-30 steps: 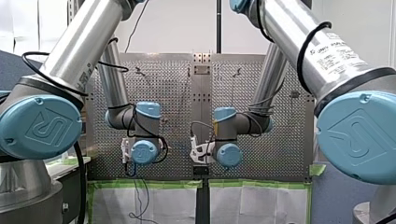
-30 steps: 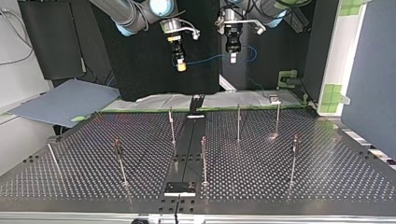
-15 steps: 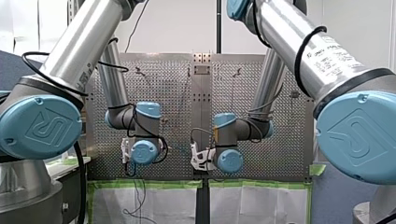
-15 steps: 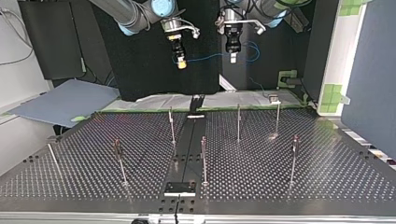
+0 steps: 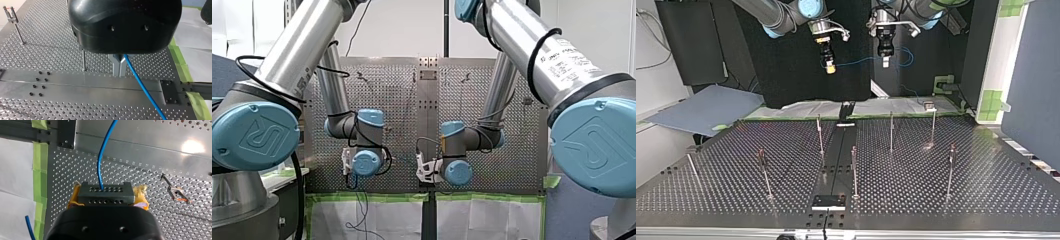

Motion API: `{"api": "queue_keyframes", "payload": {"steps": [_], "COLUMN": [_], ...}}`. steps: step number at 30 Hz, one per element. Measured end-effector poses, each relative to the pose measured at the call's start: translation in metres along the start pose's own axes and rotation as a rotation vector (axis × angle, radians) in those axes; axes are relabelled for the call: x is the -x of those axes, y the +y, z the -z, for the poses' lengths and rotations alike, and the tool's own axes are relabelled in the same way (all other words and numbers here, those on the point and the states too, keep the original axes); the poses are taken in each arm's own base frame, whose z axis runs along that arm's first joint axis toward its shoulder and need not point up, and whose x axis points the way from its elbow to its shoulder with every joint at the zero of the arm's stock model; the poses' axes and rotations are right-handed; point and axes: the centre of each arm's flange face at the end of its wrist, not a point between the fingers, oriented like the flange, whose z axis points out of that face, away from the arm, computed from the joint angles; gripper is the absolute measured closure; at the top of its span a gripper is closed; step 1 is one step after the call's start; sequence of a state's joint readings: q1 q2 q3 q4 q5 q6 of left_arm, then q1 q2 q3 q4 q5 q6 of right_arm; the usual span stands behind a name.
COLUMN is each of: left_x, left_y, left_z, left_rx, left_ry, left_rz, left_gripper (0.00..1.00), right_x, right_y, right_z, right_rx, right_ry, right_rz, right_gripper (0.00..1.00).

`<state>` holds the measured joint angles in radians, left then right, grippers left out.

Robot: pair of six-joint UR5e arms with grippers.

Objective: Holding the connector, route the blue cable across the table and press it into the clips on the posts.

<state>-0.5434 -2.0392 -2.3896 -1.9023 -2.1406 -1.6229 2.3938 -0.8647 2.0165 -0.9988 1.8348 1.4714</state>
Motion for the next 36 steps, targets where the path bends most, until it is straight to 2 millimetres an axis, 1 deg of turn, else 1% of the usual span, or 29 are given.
{"api": "queue_keyframes", "payload": {"steps": [7, 10, 13, 17, 22, 27, 31, 36], "left_x": [-0.003, -0.008, -0.005, 0.005, 0.022, 0.036, 0.051, 0.072], "left_y": [0.002, 0.004, 0.002, 0.004, 0.014, 0.027, 0.036, 0.038], "left_z": [0.002, 0.004, 0.003, -0.002, -0.012, -0.022, -0.034, -0.048], "left_rx": [0.006, 0.016, 0.017, 0.035, 0.099, 0.15, 0.189, 0.213], "left_ry": [0.004, 0.005, -0.015, -0.036, -0.048, -0.054, -0.068, -0.094], "left_rz": [-0.009, -0.02, -0.009, 0.014, 0.027, 0.038, 0.05, 0.071], "left_gripper": [1.0, 1.0, 1.0, 1.0, 1.0, 1.0, 1.0, 1.0], "right_x": [0.001, -0.005, -0.019, -0.044, -0.075, -0.111, -0.135, -0.166], "right_y": [0.001, 0.008, 0.01, 0.006, 0.004, 0.001, 0.001, 0.001], "right_z": [-0.001, -0.009, -0.017, -0.023, -0.032, -0.041, -0.043, -0.044], "right_rx": [0.003, 0.033, 0.058, 0.058, 0.027, -0.013, -0.043, -0.083], "right_ry": [-0.002, -0.001, 0.012, 0.039, 0.072, 0.114, 0.136, 0.162], "right_rz": [0.002, 0.01, 0.001, -0.035, -0.082, -0.105, -0.113, -0.129], "right_gripper": [1.0, 1.0, 1.0, 1.0, 1.0, 1.0, 1.0, 1.0]}}
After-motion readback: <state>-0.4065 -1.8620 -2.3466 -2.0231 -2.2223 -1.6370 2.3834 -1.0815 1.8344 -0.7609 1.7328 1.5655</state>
